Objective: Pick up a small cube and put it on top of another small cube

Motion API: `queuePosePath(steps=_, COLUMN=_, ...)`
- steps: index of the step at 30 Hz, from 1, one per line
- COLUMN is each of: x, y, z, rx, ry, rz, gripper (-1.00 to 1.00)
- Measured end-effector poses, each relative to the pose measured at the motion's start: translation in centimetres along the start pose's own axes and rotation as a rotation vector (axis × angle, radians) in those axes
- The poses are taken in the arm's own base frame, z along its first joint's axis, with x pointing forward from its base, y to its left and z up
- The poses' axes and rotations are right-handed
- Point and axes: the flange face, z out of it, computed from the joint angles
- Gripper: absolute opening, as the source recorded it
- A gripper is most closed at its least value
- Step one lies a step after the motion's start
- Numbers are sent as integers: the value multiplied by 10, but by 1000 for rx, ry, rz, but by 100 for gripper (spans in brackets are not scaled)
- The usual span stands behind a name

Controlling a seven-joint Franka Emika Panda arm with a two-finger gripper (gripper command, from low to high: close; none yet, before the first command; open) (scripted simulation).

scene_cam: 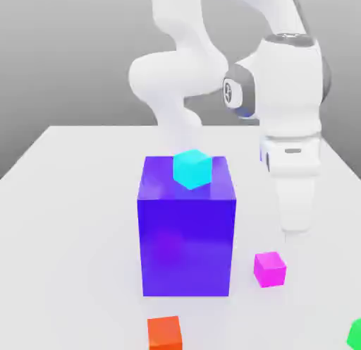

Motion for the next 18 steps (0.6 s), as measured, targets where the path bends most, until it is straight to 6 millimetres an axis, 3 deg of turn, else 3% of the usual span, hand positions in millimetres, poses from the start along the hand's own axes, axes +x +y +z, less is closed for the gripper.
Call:
queuePosePath(steps=2, x=-14, y=-20, z=28, rx=9, ry=-53, rz=-128, gripper=0)
queuePosePath(steps=9, x=-29, y=-22, z=97, rx=13, ry=-84, rz=-179, gripper=0)
queuePosePath(steps=10, x=-30, y=-24, z=103, rx=19, ry=-100, rz=-193, gripper=-100)
queuePosePath(steps=16, x=-32, y=-26, z=109, rx=26, ry=-113, rz=-198, gripper=-100)
queuePosePath(steps=18, x=-29, y=-23, z=100, rx=16, ry=-92, rz=-184, gripper=-100)
